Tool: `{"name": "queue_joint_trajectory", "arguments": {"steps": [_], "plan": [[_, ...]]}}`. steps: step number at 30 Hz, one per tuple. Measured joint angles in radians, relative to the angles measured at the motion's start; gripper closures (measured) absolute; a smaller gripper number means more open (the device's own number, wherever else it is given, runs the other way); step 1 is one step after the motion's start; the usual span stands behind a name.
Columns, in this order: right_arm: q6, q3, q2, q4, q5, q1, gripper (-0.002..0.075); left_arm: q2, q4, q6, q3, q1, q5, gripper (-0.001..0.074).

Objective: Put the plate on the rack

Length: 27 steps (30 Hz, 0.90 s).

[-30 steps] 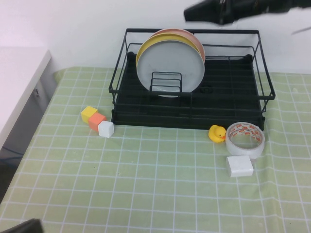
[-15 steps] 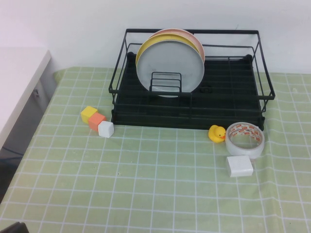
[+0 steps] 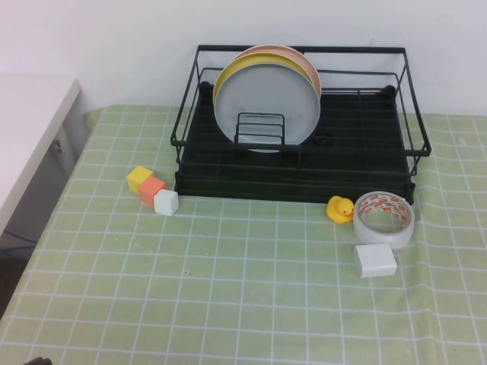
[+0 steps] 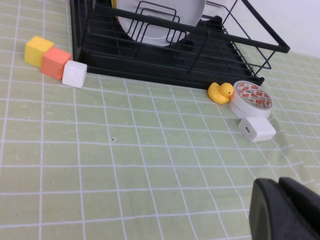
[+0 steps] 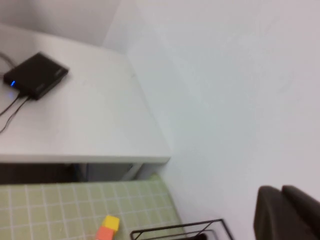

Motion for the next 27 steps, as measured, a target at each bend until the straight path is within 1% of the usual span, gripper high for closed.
{"name": "queue_joint_trajectory", "arguments": {"steps": [5, 9, 16, 18, 21, 24, 27], "plan": [[0.032, 0.074, -0.124, -0.014, 0.000, 0.001, 0.0718, 0.000, 0.000, -0.001, 0.000, 0.000, 0.001, 0.0736], [0.037, 0.216, -0.256, -0.014, 0.000, 0.001, 0.0718, 0.000, 0.000, -0.001, 0.000, 0.000, 0.002, 0.0736], [0.056, 0.611, -0.531, -0.025, 0.000, 0.001, 0.0718, 0.000, 0.000, -0.001, 0.000, 0.000, 0.003, 0.0736], [0.112, 0.740, -0.608, -0.063, -0.002, 0.001, 0.0718, 0.000, 0.000, -0.001, 0.000, 0.000, 0.003, 0.0736], [0.241, 0.963, -0.741, -0.197, -0.010, 0.001, 0.0718, 0.000, 0.002, -0.001, 0.000, 0.000, 0.003, 0.0736], [0.282, 1.191, -0.871, -0.275, -0.111, 0.001, 0.0718, 0.000, 0.002, -0.001, 0.000, 0.000, 0.005, 0.0736], [0.282, 1.425, -0.999, -0.344, -0.355, 0.001, 0.0718, 0.000, 0.002, -0.001, 0.000, 0.000, 0.005, 0.0736]]}}
